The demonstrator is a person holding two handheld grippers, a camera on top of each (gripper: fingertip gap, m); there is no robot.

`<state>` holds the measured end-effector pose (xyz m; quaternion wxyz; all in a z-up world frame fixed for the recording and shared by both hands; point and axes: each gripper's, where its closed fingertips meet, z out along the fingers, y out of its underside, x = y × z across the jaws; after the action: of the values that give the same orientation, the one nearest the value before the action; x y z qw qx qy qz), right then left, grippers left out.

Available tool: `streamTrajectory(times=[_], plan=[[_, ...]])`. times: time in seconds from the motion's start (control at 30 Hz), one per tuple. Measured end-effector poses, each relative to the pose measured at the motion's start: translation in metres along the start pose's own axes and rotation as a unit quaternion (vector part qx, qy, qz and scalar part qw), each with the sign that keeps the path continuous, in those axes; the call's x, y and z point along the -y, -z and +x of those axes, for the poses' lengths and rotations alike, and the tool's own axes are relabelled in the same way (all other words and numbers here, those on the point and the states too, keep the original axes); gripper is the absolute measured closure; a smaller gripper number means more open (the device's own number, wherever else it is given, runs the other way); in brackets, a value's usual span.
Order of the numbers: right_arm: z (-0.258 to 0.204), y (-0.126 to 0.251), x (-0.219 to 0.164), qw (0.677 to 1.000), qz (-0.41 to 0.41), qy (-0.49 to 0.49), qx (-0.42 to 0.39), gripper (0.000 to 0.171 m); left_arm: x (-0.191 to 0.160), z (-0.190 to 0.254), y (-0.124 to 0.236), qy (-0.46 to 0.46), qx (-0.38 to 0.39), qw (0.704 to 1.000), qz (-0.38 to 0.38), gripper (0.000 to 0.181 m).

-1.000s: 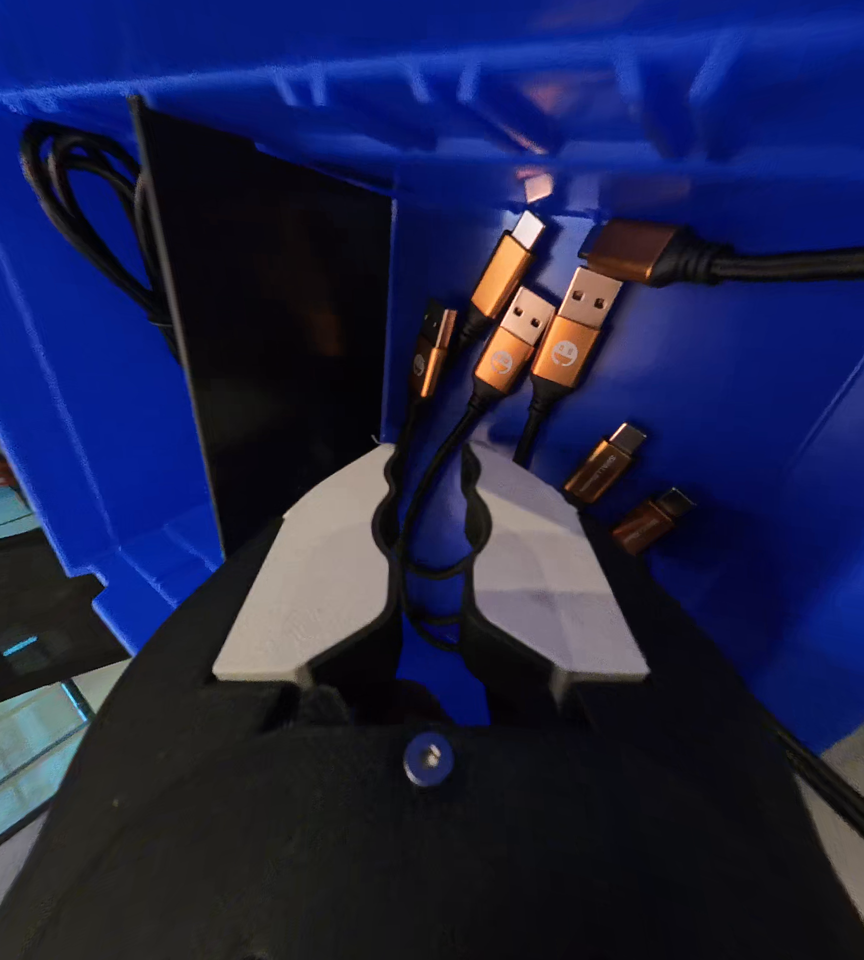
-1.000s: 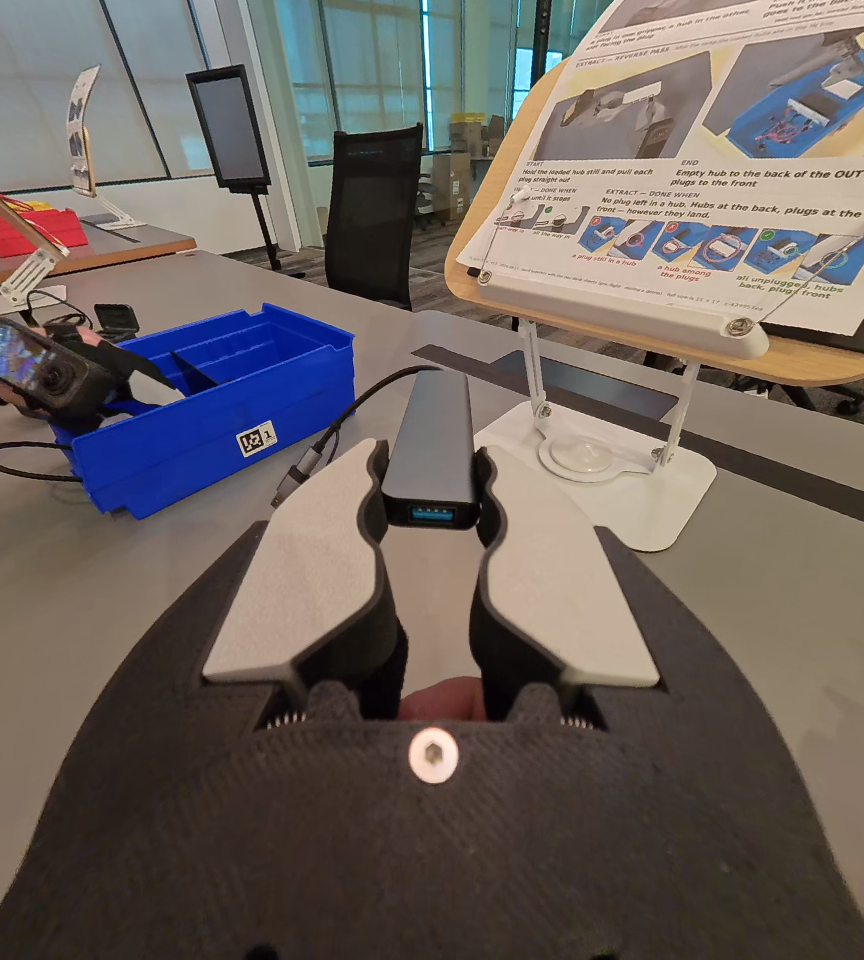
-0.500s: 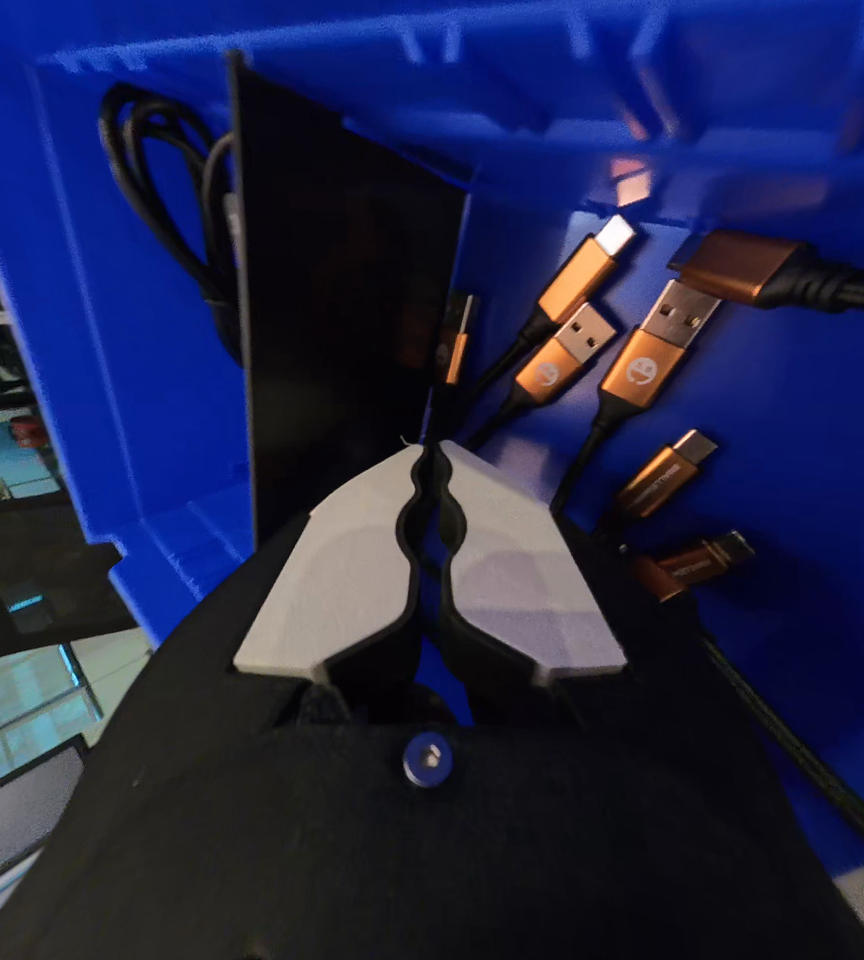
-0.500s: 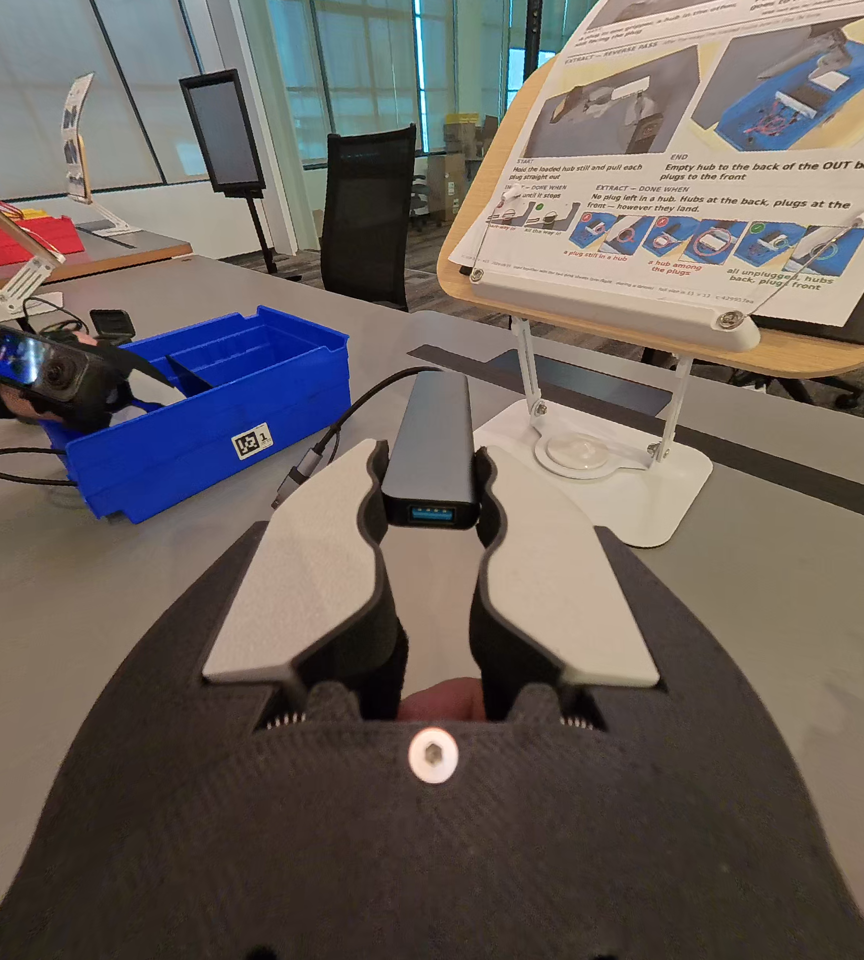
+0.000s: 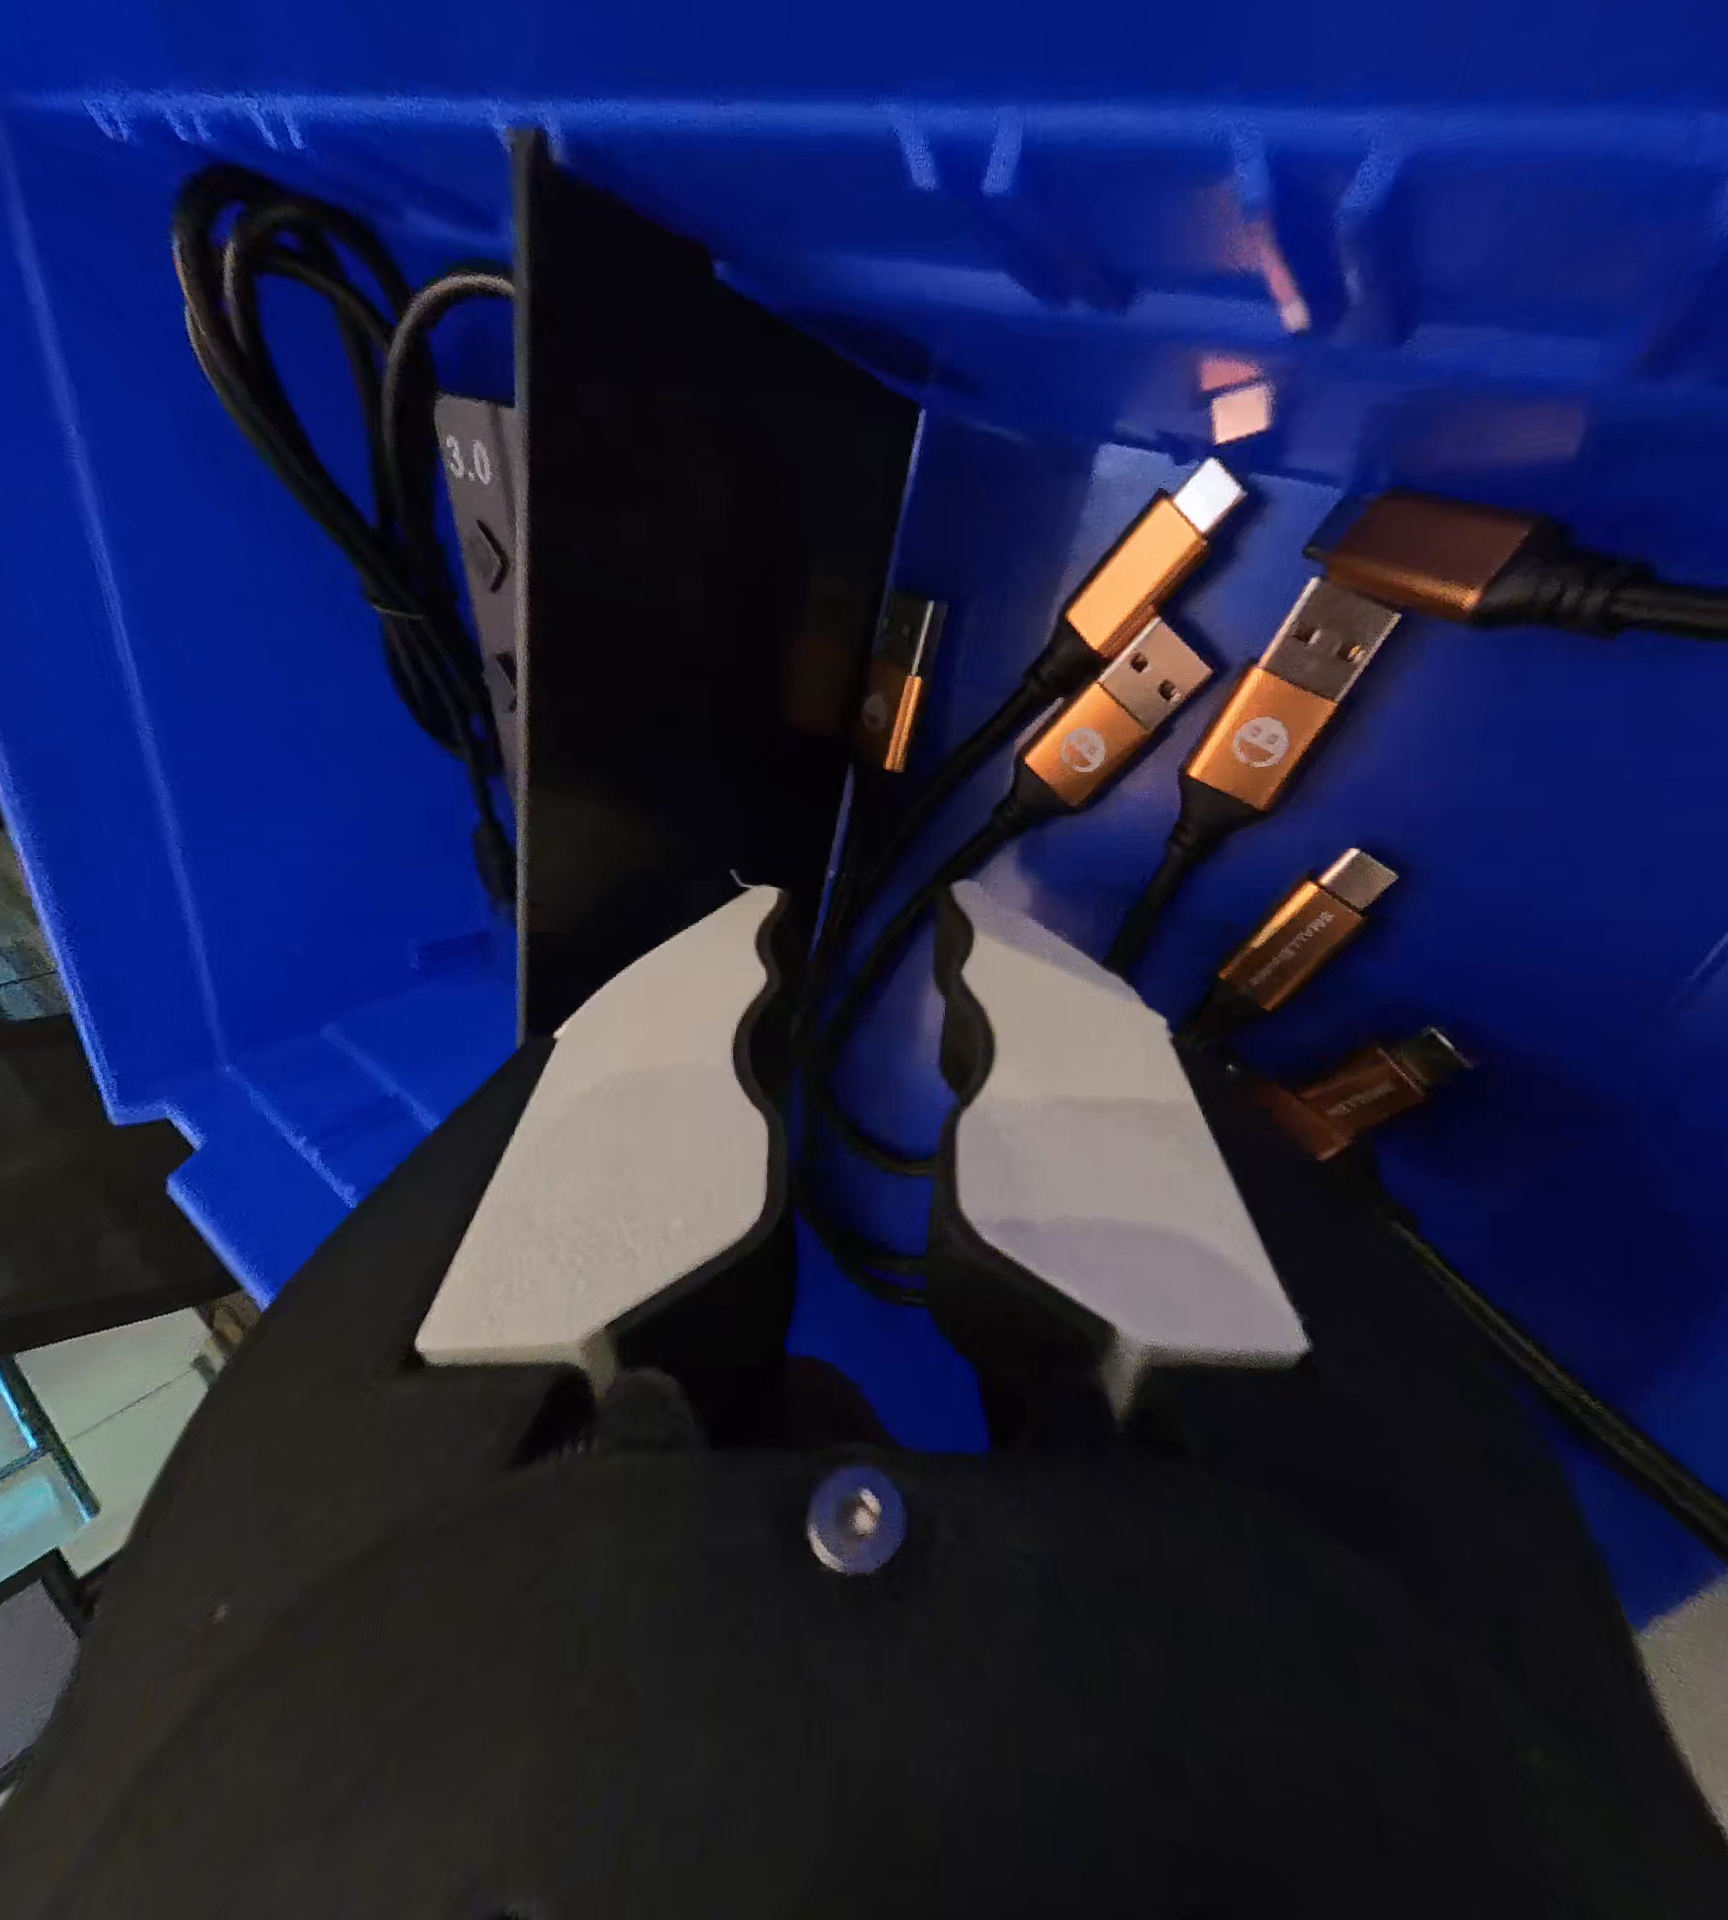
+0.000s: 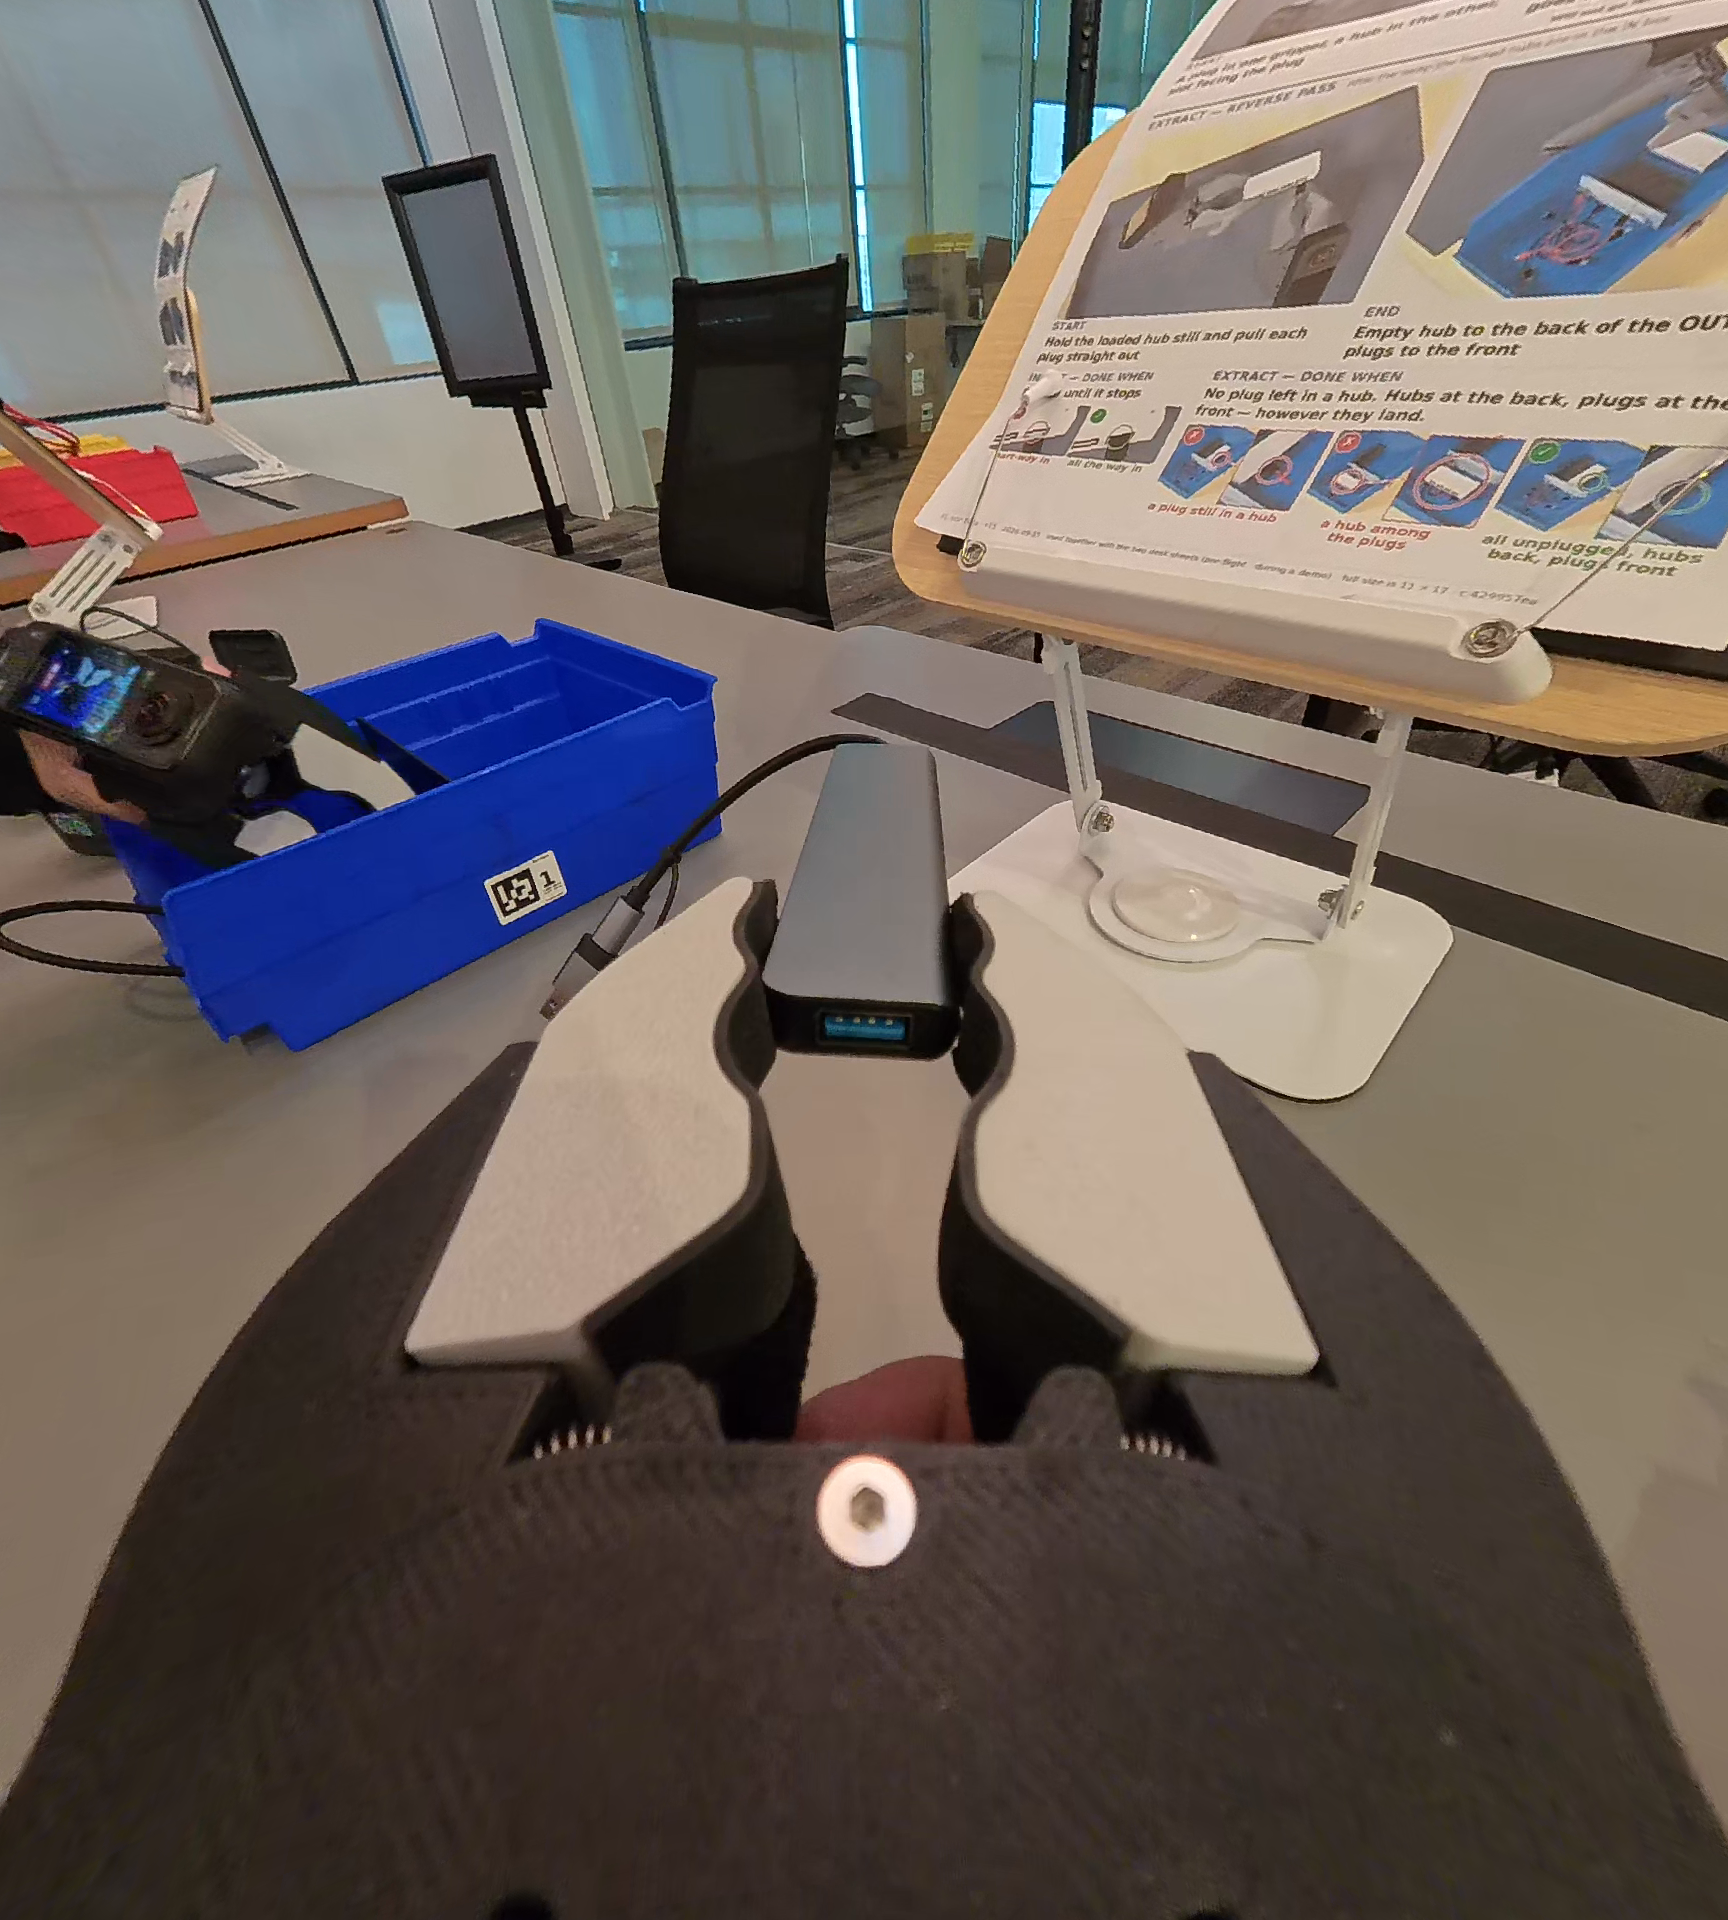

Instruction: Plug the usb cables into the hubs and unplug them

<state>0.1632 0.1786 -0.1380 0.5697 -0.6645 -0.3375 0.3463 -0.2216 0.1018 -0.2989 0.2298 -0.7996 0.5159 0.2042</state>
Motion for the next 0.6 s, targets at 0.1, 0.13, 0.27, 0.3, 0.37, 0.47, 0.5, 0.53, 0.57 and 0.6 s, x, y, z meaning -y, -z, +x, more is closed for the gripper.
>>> streamTrajectory(times=[0.1,0.13,0.27,0.3,0.37,0.47,0.5,0.53,0.57,0.6], plan=[[0.002,0.0,0.0,1.0,0.001,-0.002,-0.002,0.14,0.002,-0.004,-0.007,0.002,0.0,1.0,-0.001,0.157],[0.002,0.0,0.0,1.0,0.002,-0.003,-0.001,0.14,0.001,-0.002,-0.009,0.001,-0.007,1.0,-0.006,0.158],[0.003,0.0,-0.001,1.0,0.001,-0.007,0.001,0.14,0.001,0.001,-0.022,-0.005,-0.013,1.0,-0.017,0.168],[0.003,0.0,-0.001,1.0,0.001,-0.008,0.001,0.14,0.001,0.001,-0.024,0.002,-0.015,1.0,-0.016,0.17],[0.004,0.0,-0.002,1.0,0.001,-0.009,0.001,0.14,0.002,-0.002,-0.026,0.024,-0.015,1.0,-0.011,0.17],[0.004,0.0,-0.001,1.0,0.003,-0.011,0.002,0.14,0.002,-0.002,-0.026,0.026,-0.026,0.999,-0.011,0.17],[0.004,0.0,0.0,1.0,0.003,-0.012,0.002,0.14,0.002,-0.002,-0.025,0.021,-0.026,0.999,-0.011,0.171],[0.004,0.0,0.0,1.0,0.004,-0.012,0.001,0.14,0.002,-0.004,-0.025,0.023,-0.021,0.999,-0.009,0.177],[0.005,0.001,0.0,1.0,0.005,-0.012,0.001,0.14,0.002,-0.003,-0.024,0.028,-0.027,0.999,-0.007,0.18],[0.005,0.001,0.001,1.0,0.005,-0.013,0.0,0.14,0.001,-0.002,-0.024,0.032,-0.03,0.999,-0.008,0.18]])
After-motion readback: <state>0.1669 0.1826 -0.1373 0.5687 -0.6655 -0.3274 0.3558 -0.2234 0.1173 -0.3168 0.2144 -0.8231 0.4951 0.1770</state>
